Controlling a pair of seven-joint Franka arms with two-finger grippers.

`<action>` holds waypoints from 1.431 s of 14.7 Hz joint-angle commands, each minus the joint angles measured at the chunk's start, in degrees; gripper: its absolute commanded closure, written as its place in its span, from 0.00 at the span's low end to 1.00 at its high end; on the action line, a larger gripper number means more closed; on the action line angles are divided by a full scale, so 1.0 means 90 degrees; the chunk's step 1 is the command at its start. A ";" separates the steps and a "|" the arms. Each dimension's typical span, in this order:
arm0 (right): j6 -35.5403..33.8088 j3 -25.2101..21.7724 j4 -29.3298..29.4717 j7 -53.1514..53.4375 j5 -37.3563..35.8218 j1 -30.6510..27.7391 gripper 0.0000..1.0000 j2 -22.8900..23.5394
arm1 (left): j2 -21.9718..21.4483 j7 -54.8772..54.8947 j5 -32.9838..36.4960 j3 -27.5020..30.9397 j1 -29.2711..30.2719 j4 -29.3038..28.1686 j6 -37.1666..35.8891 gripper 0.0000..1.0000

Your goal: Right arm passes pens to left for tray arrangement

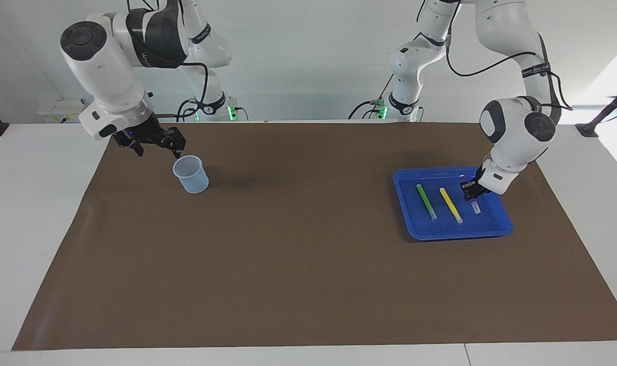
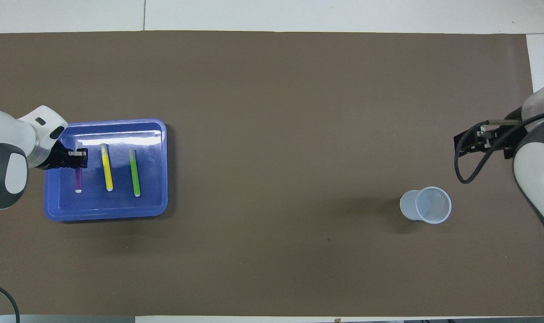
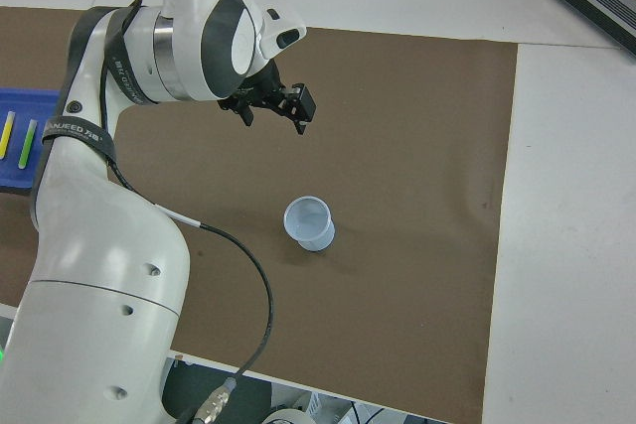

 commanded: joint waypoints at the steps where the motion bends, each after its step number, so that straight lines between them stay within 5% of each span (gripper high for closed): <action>1: -0.0155 -0.0072 0.0122 -0.0821 -0.0008 -0.0336 0.00 -0.0051 | -0.0094 0.0114 0.0129 -0.0040 0.0216 -0.0545 0.0716 1.00; 6: -0.0155 -0.0307 -0.0122 -0.0942 0.0012 -0.0415 0.00 -0.0325 | -0.0094 0.0055 0.0129 -0.0040 0.0314 -0.0664 0.0767 1.00; 7: -0.0078 -0.0317 -0.0045 -0.0933 0.0012 -0.0415 0.00 -0.0305 | -0.0094 0.0046 0.0129 -0.0040 0.0304 -0.0664 0.0758 0.22; 8: -0.0116 -0.0336 -0.0054 -0.0933 0.0012 -0.0415 0.00 -0.0305 | -0.0094 0.0055 0.0129 -0.0040 0.0275 -0.0654 0.0728 0.00; 16: -0.0077 -0.0346 -0.0073 -0.0923 -0.0046 -0.0444 0.00 -0.0315 | -0.0065 0.0036 0.0129 -0.0070 0.0207 -0.0186 0.0193 0.00; 21: -0.0068 -0.0317 -0.0063 -0.0884 0.0032 -0.0454 0.00 -0.0344 | -0.0123 -0.0071 0.0022 -0.0089 -0.0290 0.0964 -0.1426 0.00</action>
